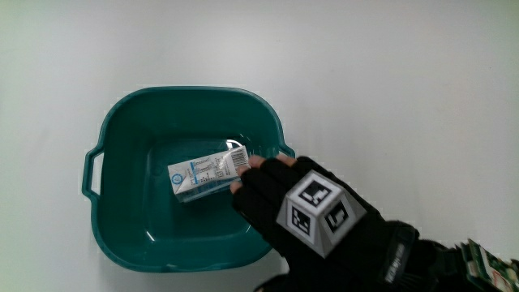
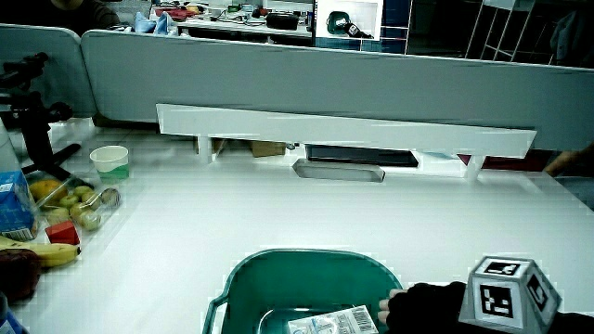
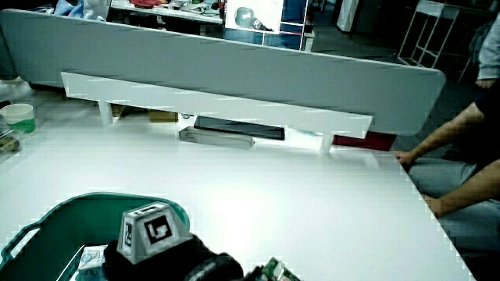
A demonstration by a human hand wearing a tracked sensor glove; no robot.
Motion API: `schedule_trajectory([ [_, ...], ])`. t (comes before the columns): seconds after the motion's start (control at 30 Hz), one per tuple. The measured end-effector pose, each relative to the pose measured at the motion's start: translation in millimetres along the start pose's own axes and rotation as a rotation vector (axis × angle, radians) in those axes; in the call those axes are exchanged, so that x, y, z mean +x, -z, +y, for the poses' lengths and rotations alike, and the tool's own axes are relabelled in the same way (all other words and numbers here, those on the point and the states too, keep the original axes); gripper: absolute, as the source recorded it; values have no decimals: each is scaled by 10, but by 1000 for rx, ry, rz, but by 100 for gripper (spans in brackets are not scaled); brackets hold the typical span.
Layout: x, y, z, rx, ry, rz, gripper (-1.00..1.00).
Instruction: Pick milk from plate
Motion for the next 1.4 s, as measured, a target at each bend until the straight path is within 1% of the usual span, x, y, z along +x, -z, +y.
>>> schedule_trajectory([
  [0.03,29,23,43,-1,25,6,0],
  [0.07,61,39,89,29,59,-9,0],
  [0.1,61,-5,111,31,49,-8,0],
  [0.13,69,-10,147,-26,44,25,0],
  [0.17,54,-64,152,43,37,-20,0],
  [0.2,80,-56,198,22,56,0,0],
  [0.23,88,-77,223,3,42,22,0],
  [0.27,91,-102,243,15,36,12,0],
  [0.3,117,-79,287,11,61,11,0],
  [0.33,118,-103,310,31,57,1,0],
  [0.37,120,-127,332,17,40,17,0],
  [0.4,153,-99,382,27,73,8,0],
  [0.43,171,-93,424,6,86,19,0],
  [0.47,171,-123,448,-27,72,46,0],
  [0.5,175,-132,473,-33,71,45,0],
  [0.53,184,-137,500,-23,74,40,0],
  [0.57,204,-127,537,-25,80,47,0],
  [0.6,218,-124,569,-41,86,59,0],
  [0.63,221,-124,596,-45,81,55,0],
  [0.67,234,-111,631,-49,89,51,0],
  [0.7,244,-109,659,-48,90,58,0],
  [0.77,265,-89,722,-65,92,69,0],
  [0.83,277,-62,786,-76,101,59,0],
  [0.87,288,-47,824,-74,103,61,0],
  [0.93,302,-32,884,-91,99,67,0],
  [1.07,368,32,1024,-111,117,84,0],
  [1.2,408,44,1116,-113,120,104,0],
  [1.27,416,55,1161,-115,121,104,0],
  [1.3,421,67,1186,-124,122,111,0],
  [1.33,426,76,1211,-119,125,109,0],
  [1.37,422,81,1231,-126,119,115,0],
  [1.4,424,92,1254,-122,129,108,0],
])
